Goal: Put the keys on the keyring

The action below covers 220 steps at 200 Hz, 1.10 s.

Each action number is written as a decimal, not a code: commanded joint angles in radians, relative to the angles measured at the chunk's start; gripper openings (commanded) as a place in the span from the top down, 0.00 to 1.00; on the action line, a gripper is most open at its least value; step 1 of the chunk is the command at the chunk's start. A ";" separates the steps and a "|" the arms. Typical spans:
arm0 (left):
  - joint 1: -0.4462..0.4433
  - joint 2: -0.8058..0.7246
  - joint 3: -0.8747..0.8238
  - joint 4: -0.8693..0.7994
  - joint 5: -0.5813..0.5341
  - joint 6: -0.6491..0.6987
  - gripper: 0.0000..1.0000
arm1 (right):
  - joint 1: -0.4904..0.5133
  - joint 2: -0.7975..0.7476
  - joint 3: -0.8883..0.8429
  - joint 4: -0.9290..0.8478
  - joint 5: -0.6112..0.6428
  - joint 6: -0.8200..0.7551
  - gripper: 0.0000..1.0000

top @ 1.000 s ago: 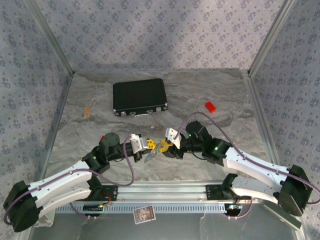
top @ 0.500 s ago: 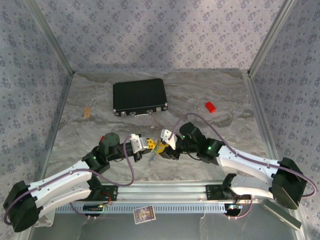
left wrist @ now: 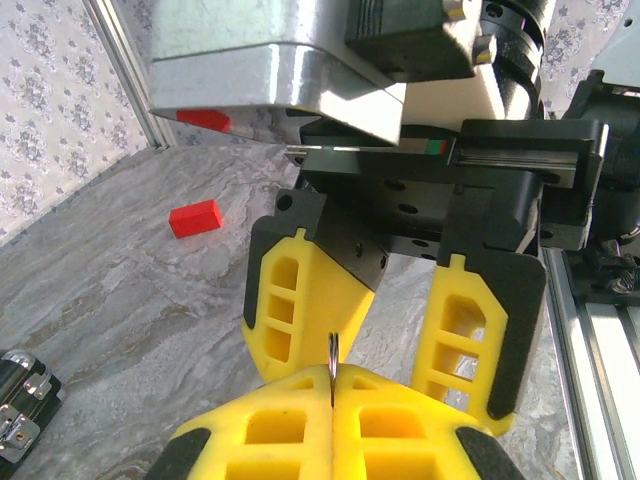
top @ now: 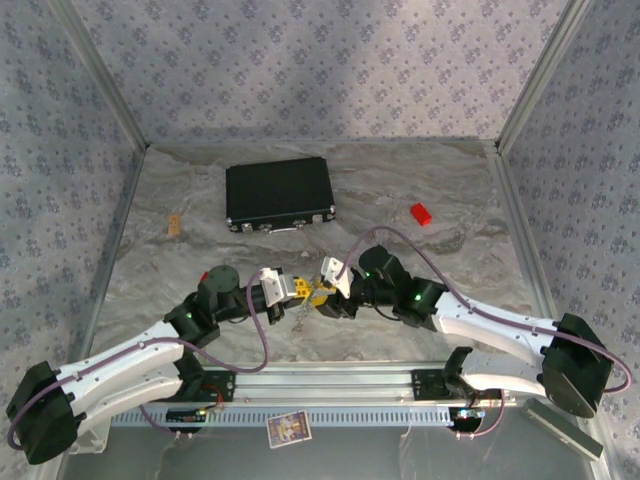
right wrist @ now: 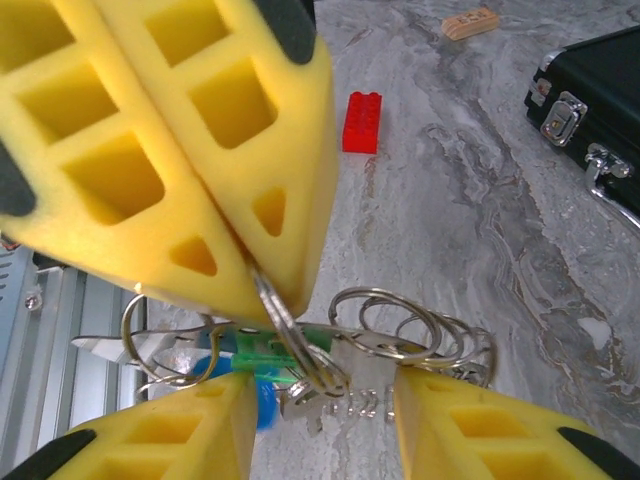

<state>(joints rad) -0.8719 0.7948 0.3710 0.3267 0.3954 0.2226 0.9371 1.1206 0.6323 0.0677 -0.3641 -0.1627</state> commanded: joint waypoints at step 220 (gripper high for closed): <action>-0.003 0.001 0.034 0.034 -0.015 0.011 1.00 | 0.012 -0.140 -0.045 -0.042 0.121 -0.061 1.00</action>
<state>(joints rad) -0.8719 0.7948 0.3710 0.3248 0.3763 0.2241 0.9436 0.9871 0.6037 0.0299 -0.2493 -0.2028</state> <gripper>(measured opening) 0.046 0.049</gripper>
